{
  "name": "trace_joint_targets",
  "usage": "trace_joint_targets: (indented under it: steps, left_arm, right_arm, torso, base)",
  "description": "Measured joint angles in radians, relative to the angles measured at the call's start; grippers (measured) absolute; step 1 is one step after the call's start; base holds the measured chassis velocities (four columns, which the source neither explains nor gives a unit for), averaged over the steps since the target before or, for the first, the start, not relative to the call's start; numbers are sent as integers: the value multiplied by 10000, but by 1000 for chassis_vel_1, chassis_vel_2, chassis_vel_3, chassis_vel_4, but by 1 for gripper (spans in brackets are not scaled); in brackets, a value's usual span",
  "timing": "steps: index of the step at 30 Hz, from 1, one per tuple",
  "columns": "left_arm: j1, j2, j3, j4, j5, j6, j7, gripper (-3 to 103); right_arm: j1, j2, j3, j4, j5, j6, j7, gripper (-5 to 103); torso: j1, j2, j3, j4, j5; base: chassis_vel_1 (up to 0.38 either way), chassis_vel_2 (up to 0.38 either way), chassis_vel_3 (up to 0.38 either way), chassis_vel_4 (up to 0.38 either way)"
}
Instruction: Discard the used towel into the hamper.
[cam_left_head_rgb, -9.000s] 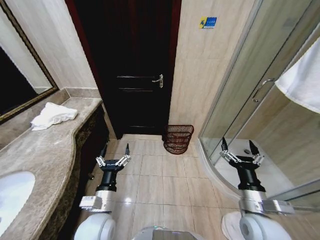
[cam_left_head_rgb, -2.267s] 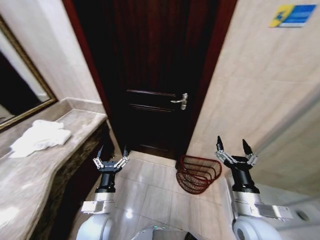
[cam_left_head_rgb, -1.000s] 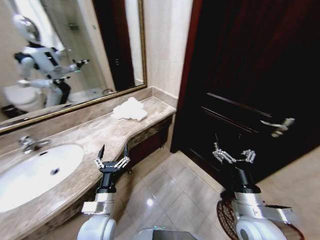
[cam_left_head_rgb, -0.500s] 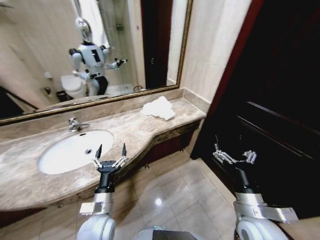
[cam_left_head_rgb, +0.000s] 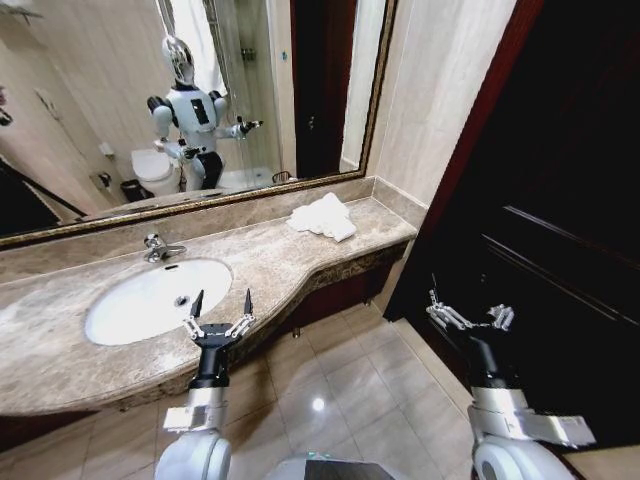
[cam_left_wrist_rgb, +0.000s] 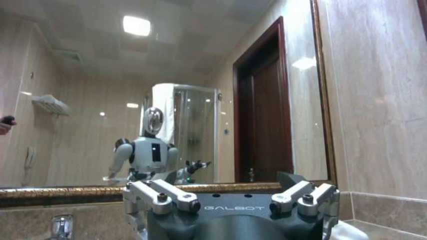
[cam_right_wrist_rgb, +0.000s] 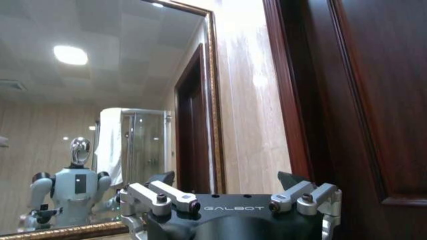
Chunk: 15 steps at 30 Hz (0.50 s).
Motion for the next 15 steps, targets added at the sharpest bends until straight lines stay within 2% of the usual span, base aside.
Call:
trace_joint_targets:
  steps: [15]
  left_arm:
    - [-18, 0, 0, 56, 165, 59, -121, 98]
  right_arm:
    - [6, 10, 9, -32, 30, 48, -7, 100]
  torso:
    - [3, -2, 1, 0, 0]
  base:
    - [-115, 112, 114, -120]
